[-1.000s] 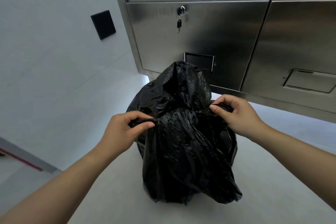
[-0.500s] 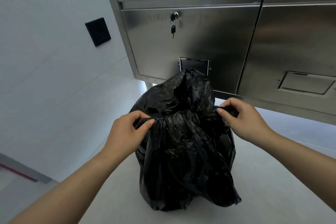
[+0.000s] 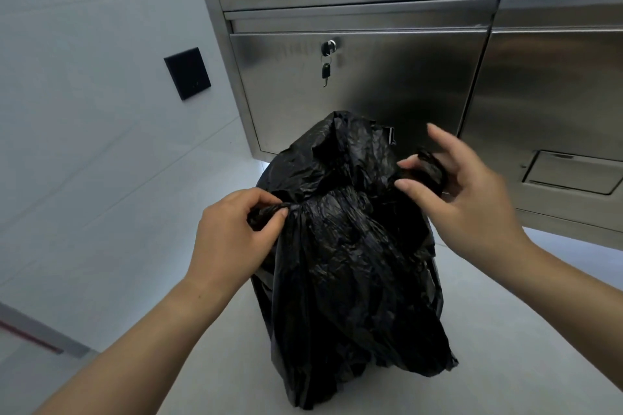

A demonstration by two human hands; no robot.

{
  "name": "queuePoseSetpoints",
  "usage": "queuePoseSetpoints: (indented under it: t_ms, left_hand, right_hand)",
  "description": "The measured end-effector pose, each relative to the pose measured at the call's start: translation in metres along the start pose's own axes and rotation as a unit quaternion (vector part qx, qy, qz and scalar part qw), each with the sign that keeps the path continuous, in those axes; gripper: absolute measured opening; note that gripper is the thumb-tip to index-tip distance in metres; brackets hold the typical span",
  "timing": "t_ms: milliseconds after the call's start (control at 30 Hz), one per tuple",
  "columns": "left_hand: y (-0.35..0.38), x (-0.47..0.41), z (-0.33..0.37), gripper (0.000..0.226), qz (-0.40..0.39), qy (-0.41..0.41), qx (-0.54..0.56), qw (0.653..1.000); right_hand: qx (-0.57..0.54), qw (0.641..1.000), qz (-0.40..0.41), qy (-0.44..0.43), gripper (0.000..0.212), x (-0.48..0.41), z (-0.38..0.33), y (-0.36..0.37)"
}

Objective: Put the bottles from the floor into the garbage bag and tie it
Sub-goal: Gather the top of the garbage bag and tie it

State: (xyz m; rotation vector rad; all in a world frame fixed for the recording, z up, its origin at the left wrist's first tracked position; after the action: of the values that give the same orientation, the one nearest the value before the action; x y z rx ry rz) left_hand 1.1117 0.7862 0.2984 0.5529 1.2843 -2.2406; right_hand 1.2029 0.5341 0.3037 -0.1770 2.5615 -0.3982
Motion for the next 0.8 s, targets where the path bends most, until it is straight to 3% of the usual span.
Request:
queuePoseSetpoints:
  t_ms: [133,300,500,567,667,800]
  left_hand:
    - [0.020,-0.002,0.009,0.008,-0.023,0.025,0.007,0.999]
    - [0.067,0.025,-0.018,0.009,-0.133,-0.009,-0.041,0.990]
    - [0.088,0.053,-0.038,0.010,-0.180,-0.003,-0.041,0.983]
    - [0.089,0.056,-0.041,0.010,-0.180,-0.007,-0.035,0.983]
    - [0.090,0.062,-0.049,0.010,-0.185,-0.025,-0.037,0.982]
    - [0.095,0.084,-0.065,0.012,-0.210,-0.065,-0.034,0.975]
  right_hand:
    - [0.140,0.988,-0.027,-0.059,0.078,0.006,0.009,0.020]
    - [0.225,0.964,-0.135,-0.050,0.050,0.027,0.063,0.051]
    - [0.268,0.924,-0.186,-0.200,0.031,0.050,0.087,0.070]
    - [0.271,0.930,-0.184,-0.169,0.025,0.047,0.093,0.075]
    - [0.144,0.953,-0.262,-0.051,0.024,0.049,0.104,0.092]
    - [0.072,0.936,-0.341,0.035,0.026,0.072,0.121,0.122]
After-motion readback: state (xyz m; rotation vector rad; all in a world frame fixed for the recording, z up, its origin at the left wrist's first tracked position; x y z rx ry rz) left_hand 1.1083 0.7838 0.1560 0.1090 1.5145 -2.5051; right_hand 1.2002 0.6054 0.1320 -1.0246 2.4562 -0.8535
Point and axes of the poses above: each hand's wrist, its own x-axis away from the middle knuckle, its own y-axis out of the palm, z = x × y, the point moved 4 cm from there along -x, towards the middle knuckle, and after that the axes turned 2 degrees about y, right-handed, at the moved point
